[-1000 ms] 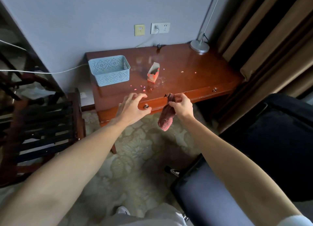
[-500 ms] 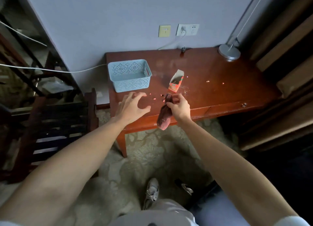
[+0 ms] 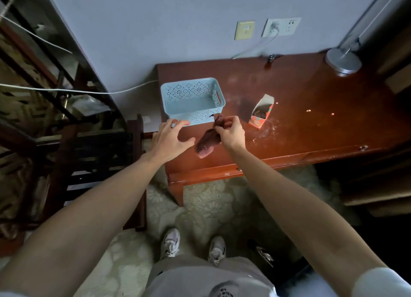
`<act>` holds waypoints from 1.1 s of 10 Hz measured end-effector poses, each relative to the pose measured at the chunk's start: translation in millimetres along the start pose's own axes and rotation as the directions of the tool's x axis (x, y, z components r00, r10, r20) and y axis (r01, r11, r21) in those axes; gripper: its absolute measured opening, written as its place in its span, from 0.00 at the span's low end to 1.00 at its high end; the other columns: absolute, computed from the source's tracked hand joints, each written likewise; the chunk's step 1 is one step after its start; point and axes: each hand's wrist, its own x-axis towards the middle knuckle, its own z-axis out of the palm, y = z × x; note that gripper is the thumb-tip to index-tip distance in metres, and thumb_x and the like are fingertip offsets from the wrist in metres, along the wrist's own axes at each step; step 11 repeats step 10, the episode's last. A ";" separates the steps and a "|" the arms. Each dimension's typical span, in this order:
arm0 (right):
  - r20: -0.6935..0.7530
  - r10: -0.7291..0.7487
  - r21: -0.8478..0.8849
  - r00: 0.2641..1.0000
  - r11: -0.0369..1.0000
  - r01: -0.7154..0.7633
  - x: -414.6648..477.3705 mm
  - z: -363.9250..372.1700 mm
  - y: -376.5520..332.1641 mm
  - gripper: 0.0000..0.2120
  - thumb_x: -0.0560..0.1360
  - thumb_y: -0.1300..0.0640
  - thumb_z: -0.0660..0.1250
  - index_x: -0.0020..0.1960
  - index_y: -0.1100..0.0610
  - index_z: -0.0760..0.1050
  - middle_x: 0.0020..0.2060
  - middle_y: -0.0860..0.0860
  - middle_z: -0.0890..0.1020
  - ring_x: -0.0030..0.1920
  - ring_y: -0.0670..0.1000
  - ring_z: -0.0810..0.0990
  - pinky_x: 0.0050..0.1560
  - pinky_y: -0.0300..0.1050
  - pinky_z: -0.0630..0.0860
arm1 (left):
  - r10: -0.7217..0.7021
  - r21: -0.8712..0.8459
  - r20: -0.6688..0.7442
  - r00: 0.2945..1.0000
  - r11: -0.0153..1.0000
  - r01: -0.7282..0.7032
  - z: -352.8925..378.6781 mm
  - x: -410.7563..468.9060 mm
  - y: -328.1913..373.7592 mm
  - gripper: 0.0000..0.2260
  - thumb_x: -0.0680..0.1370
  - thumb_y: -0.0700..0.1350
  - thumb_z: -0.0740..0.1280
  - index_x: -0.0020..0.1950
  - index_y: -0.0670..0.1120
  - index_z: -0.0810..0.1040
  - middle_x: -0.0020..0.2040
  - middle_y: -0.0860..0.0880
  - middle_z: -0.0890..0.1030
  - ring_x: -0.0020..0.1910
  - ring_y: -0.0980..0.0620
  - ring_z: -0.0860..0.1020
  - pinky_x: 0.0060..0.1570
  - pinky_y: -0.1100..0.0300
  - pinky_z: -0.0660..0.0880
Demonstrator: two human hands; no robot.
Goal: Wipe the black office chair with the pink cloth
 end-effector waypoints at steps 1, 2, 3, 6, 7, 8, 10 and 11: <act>-0.011 0.037 0.044 0.999 0.998 -0.037 7.1 27.6 -6.0 0.16 0.73 0.60 0.71 0.59 0.58 0.72 0.48 0.49 0.79 0.54 0.54 0.80 0.60 0.55 0.77 | 0.020 0.004 0.069 0.997 1.000 -0.020 -2.2 13.4 -23.0 0.25 0.73 0.62 0.68 0.68 0.58 0.72 0.67 0.51 0.71 0.67 0.46 0.70 0.64 0.42 0.71; -0.017 0.096 0.070 0.995 0.993 -0.095 11.5 55.3 -2.1 0.15 0.74 0.60 0.70 0.58 0.58 0.71 0.48 0.50 0.79 0.54 0.54 0.80 0.58 0.56 0.78 | 0.047 0.016 0.118 0.992 0.999 -0.049 -2.7 25.9 -43.4 0.24 0.74 0.62 0.67 0.68 0.58 0.71 0.67 0.50 0.71 0.68 0.46 0.69 0.63 0.43 0.70; -0.041 0.142 0.051 0.989 0.989 -0.139 13.6 77.4 6.2 0.13 0.74 0.60 0.70 0.55 0.56 0.70 0.50 0.53 0.80 0.53 0.56 0.80 0.58 0.57 0.77 | 0.059 0.014 0.155 0.986 0.998 -0.062 -3.2 37.8 -63.2 0.24 0.74 0.62 0.67 0.68 0.59 0.71 0.67 0.51 0.71 0.69 0.46 0.67 0.63 0.45 0.70; -0.050 0.113 -0.258 0.992 0.958 -0.123 7.1 109.2 25.3 0.12 0.75 0.61 0.66 0.59 0.56 0.74 0.57 0.55 0.80 0.57 0.58 0.79 0.62 0.55 0.73 | 0.084 -0.025 0.193 0.978 0.996 -0.081 -4.7 52.7 -102.3 0.23 0.74 0.60 0.69 0.67 0.57 0.73 0.66 0.50 0.72 0.68 0.47 0.68 0.63 0.46 0.70; 0.014 0.075 -0.375 0.997 0.925 -0.065 3.2 114.6 32.6 0.14 0.77 0.59 0.65 0.62 0.53 0.76 0.59 0.55 0.78 0.56 0.59 0.78 0.61 0.54 0.74 | 0.085 -0.031 0.205 0.975 0.996 -0.081 -7.3 54.6 -110.6 0.23 0.74 0.61 0.68 0.67 0.58 0.73 0.67 0.50 0.72 0.68 0.46 0.68 0.64 0.43 0.69; 0.107 0.070 -0.469 0.992 0.883 -0.011 3.9 117.8 38.4 0.18 0.78 0.56 0.65 0.67 0.49 0.75 0.62 0.54 0.76 0.58 0.59 0.78 0.60 0.53 0.75 | 0.092 -0.021 0.214 0.972 0.996 -0.090 -9.5 57.1 -114.6 0.23 0.74 0.61 0.69 0.68 0.58 0.72 0.67 0.50 0.72 0.68 0.47 0.68 0.64 0.43 0.69; 0.100 0.059 -0.491 0.993 0.871 -0.002 3.7 113.3 34.9 0.22 0.79 0.50 0.64 0.73 0.44 0.69 0.64 0.53 0.75 0.59 0.58 0.77 0.60 0.53 0.75 | 0.152 -0.014 0.207 0.967 0.988 -0.152 -12.8 60.0 -106.3 0.23 0.74 0.60 0.69 0.68 0.57 0.73 0.67 0.49 0.72 0.68 0.46 0.68 0.63 0.44 0.70; 0.100 0.059 -0.491 0.993 0.871 -0.002 3.7 113.3 34.9 0.22 0.79 0.50 0.64 0.73 0.44 0.69 0.64 0.53 0.75 0.59 0.58 0.77 0.60 0.53 0.75 | 0.152 -0.014 0.207 0.967 0.988 -0.152 -12.8 60.0 -106.3 0.23 0.74 0.60 0.69 0.68 0.57 0.73 0.67 0.49 0.72 0.68 0.46 0.68 0.63 0.44 0.70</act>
